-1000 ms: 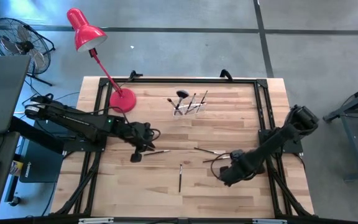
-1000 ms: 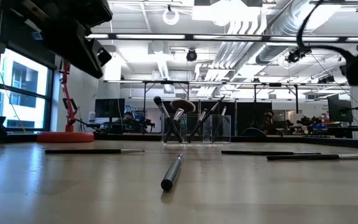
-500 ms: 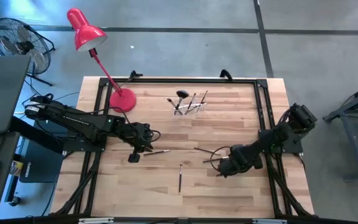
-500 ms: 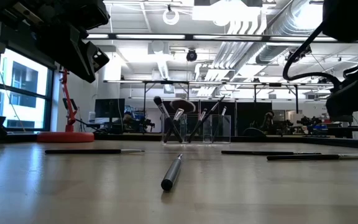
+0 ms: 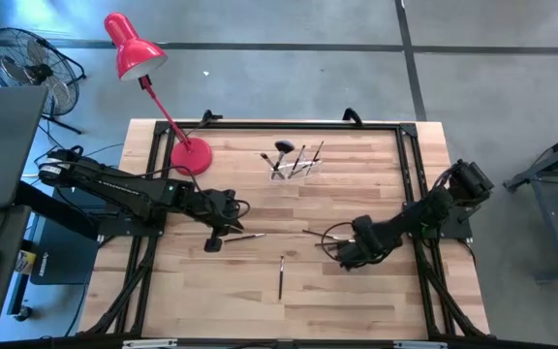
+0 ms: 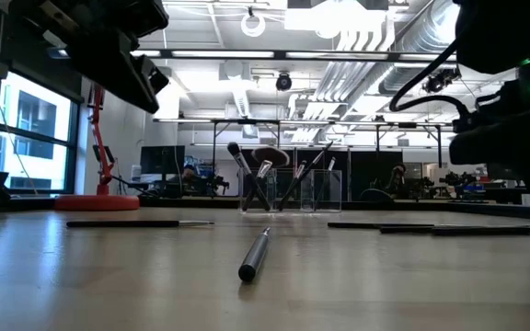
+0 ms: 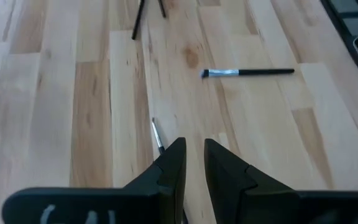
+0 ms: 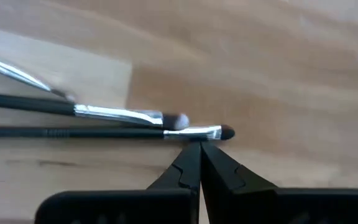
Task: Put items in baskets/containers
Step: Adjust the eyeshadow brush on the table
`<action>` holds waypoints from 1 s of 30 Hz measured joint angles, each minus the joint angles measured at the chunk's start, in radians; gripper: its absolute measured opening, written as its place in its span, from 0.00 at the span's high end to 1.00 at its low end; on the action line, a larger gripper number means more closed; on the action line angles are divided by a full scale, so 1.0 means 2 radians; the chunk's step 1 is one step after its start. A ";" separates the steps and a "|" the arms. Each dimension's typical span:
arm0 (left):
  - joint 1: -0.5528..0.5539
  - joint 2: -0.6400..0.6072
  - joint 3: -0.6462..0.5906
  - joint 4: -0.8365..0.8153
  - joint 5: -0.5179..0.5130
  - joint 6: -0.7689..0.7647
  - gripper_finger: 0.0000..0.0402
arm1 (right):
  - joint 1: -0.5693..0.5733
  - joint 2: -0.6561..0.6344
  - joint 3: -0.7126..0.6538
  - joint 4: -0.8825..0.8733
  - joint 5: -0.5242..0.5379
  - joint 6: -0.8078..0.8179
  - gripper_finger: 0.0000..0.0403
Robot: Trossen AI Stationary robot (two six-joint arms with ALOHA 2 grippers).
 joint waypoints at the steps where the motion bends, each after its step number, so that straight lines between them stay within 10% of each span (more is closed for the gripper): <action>1: 0.000 0.000 0.000 0.002 0.000 0.000 0.86 | 0.000 -0.002 0.000 0.001 0.000 -0.007 1.00; 30: 0.000 0.000 0.000 -0.015 -0.011 0.002 0.86 | -0.063 0.033 0.021 -0.070 -0.007 0.003 1.00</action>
